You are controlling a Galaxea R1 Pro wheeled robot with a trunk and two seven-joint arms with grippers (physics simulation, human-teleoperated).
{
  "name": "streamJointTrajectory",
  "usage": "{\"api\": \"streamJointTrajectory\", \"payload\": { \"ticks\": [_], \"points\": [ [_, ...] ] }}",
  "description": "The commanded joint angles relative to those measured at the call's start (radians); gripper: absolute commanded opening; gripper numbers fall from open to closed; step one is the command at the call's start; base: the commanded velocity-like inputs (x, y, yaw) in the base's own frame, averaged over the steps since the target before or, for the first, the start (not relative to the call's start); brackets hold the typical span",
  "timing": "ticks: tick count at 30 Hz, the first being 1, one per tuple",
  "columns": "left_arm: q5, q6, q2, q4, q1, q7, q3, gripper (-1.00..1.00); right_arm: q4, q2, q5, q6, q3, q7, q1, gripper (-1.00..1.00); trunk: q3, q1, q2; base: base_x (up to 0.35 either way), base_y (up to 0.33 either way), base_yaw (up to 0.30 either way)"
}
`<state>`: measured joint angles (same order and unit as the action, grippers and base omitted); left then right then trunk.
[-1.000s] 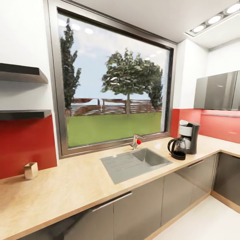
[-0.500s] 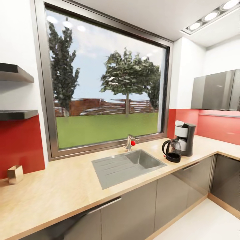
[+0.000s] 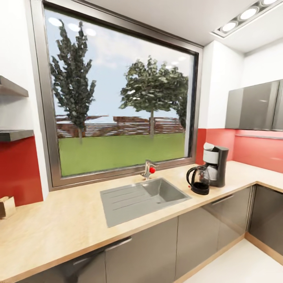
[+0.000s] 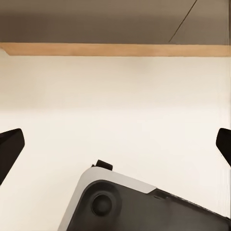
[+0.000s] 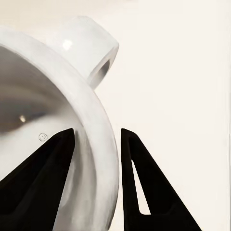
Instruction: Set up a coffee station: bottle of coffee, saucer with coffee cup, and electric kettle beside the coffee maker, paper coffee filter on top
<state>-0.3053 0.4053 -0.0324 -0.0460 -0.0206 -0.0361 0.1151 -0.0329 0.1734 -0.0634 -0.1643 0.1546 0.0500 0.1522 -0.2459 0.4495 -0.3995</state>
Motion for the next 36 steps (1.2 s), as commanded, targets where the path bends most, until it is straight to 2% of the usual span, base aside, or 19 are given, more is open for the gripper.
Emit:
{"api": "streamJointTrajectory", "payload": {
  "ticks": [1, 21, 36],
  "points": [
    [0.000, 0.001, 0.000, -0.002, -0.001, -0.004, 0.008, 1.00, -0.004, 0.000, -0.007, -0.006, 0.006, 0.004, 0.001, -1.00, 0.000, 0.000, 0.000, 0.092, -0.273, 0.088],
    [0.000, 0.001, 0.000, -0.002, -0.001, -0.004, 0.008, 1.00, -0.003, 0.001, -0.007, -0.006, 0.006, 0.004, 0.001, -1.00, 0.000, 0.000, 0.000, 0.086, -0.274, 0.017],
    [0.000, 0.001, 0.000, -0.002, -0.001, -0.004, 0.008, 1.00, -0.003, 0.001, -0.007, -0.006, 0.006, 0.004, 0.001, -1.00, 0.000, 0.000, 0.000, 0.083, -0.275, 0.242]
  ]
}}
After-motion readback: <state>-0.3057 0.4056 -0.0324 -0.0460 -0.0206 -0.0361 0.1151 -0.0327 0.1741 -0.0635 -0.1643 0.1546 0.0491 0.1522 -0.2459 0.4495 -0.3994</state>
